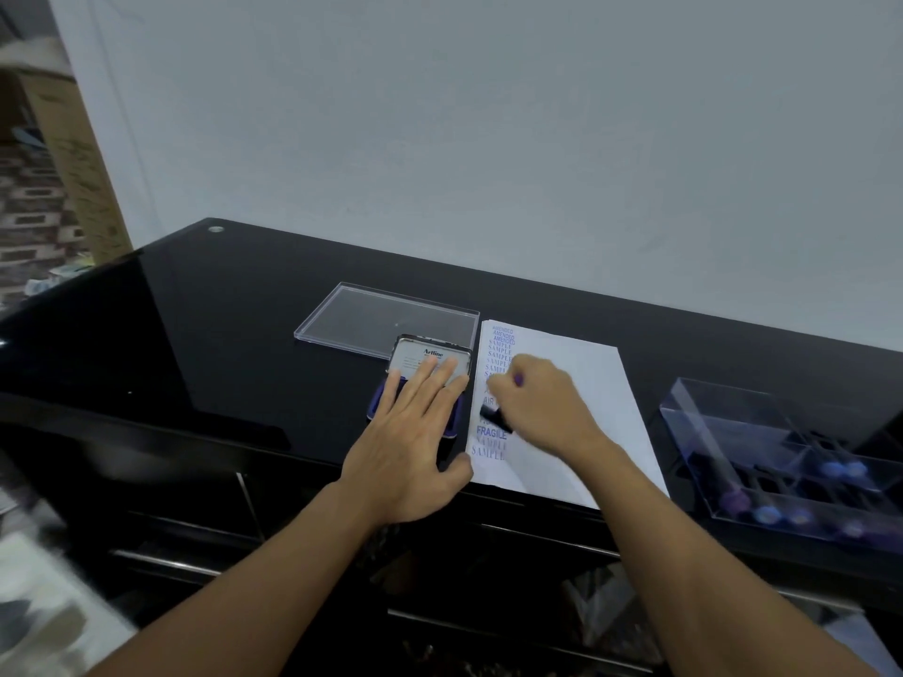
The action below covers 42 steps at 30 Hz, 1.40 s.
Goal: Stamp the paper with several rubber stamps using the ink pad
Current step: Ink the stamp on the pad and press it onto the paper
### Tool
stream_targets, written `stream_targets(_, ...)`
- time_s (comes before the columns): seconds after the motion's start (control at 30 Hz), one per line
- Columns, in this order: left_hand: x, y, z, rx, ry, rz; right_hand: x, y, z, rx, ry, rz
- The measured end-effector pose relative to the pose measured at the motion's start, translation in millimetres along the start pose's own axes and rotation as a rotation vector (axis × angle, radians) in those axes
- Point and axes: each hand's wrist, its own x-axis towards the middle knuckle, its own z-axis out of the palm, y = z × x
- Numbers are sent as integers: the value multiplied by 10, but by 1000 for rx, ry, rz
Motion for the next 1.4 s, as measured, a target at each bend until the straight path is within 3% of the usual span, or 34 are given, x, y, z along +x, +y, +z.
stream_targets(0.07, 5, 8, -21, -69, 12, -25, 69, -17, -125, 170, 120, 60)
stream_targets(0.17, 27, 21, -61, -233, 88, -107, 131, -28, -255, 348, 153, 109)
stream_targets(0.3, 85, 39, -101, -427, 220, -280, 156, -2, -369, 388, 156, 110)
stream_targets(0.43, 115, 27, -135, -482, 250, -358, 152, 47, -402, 411, 144, 119)
stream_targets(0.93, 178, -186, -317, -370, 272, -420, 121, 4, -383, 341, 83, 90)
stream_targets(1.13, 189, -581, -551, -133, 132, -582, 188, -150, -273, 231, -41, 39)
stream_targets(1.4, 77, -795, -465, -29, -30, -562, 322, -453, 158, 33, -221, -138)
